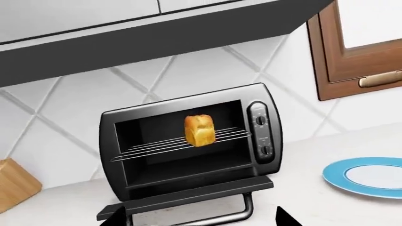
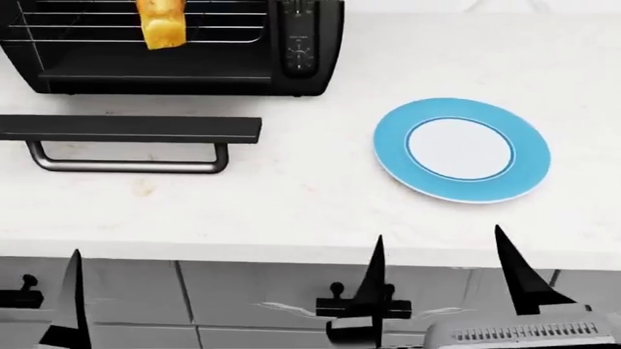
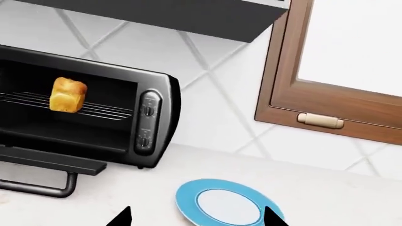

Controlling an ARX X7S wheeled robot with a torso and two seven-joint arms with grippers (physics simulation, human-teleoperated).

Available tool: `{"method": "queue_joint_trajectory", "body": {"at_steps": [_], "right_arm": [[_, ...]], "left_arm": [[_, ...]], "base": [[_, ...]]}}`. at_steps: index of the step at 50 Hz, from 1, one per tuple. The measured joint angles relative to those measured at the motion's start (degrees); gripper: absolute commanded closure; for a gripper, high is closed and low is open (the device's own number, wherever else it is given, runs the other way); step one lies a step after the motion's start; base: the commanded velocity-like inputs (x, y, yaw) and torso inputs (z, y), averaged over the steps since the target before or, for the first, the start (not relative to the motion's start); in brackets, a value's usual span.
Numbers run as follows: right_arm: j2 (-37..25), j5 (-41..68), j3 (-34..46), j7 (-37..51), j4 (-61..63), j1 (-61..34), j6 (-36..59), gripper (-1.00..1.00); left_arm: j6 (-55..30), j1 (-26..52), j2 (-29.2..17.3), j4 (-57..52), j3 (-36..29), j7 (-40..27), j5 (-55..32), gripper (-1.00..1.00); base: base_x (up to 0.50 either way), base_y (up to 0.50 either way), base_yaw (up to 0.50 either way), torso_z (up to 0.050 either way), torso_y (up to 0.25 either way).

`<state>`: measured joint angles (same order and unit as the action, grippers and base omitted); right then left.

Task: Pick the bread from the rack and place it on the plate on the counter.

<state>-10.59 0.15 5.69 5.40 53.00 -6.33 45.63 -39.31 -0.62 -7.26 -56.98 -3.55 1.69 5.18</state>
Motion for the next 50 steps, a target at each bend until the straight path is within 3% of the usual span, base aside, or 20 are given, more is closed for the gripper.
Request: {"method": "queue_joint_trajectory", "body": {"at_steps": [11, 27, 36, 50], "right_arm": [[-0.45, 0.12, 0.89, 0.48, 4.14, -2.60, 4.90, -1.00], [-1.67, 2.22, 3.08, 2.82, 6.41, -6.41, 9.12, -1.00], [-13.12, 21.30, 7.60, 21.51, 6.75, -13.16, 8.14, -1.00], [-29.82, 43.66, 23.71, 47.84, 6.64, -27.64, -1.54, -1.00]], "left_arm": [[-0.72, 1.01, 4.82, -2.02, 2.14, 7.61, 6.94, -1.00], [-0.82, 2.23, 6.64, -2.81, 4.26, 11.21, 9.89, -1.00], [-1.33, 3.55, 7.00, -2.97, 4.22, 12.66, 11.18, -1.00], [0.35, 3.10, 7.19, -3.01, 5.27, 12.67, 10.29, -1.00]], "base": [[0.00, 0.50, 0.00, 0.050, 0.002], [0.00, 0.44, 0.00, 0.050, 0.002], [0.15, 0.01, 0.00, 0.050, 0.001], [0.36, 0.04, 0.00, 0.050, 0.002]]}}
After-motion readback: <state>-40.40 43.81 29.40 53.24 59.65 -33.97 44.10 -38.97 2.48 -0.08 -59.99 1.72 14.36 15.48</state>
